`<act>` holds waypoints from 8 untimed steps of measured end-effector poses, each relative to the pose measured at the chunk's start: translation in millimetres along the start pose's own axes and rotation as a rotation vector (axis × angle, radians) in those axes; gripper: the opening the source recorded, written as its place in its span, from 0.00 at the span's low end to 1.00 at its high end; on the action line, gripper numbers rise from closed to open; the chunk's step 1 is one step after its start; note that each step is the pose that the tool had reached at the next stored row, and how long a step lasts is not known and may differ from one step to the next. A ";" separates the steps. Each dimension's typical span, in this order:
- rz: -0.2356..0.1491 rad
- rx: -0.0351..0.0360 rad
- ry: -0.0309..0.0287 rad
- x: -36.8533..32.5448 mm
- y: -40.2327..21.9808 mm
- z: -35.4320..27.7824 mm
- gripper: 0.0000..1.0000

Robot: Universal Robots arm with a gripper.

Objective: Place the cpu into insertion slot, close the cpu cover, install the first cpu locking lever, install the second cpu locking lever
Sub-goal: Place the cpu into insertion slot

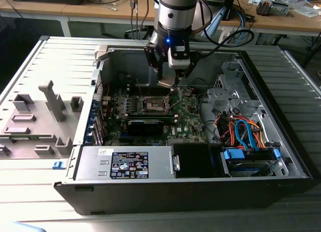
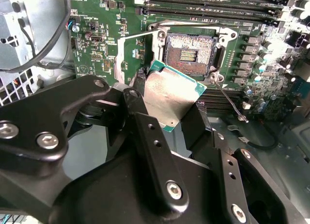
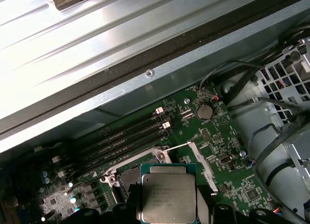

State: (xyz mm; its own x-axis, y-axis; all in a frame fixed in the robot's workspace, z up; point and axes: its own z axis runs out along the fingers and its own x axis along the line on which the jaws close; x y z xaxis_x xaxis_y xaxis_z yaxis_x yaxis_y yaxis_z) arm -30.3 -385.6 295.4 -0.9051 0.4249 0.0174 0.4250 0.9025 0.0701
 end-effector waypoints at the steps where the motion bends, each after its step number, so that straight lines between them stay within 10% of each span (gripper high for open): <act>1: 0.001 0.0000 0.0000 0.0 0.0 0.0 0.54; 8: 0.005 -0.0001 -0.0004 0.0 0.0 0.1 0.54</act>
State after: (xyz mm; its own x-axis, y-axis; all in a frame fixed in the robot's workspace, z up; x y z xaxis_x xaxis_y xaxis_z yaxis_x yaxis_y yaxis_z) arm -30.3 -385.5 295.3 -0.9029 0.4296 0.0174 0.4297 0.9003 0.0701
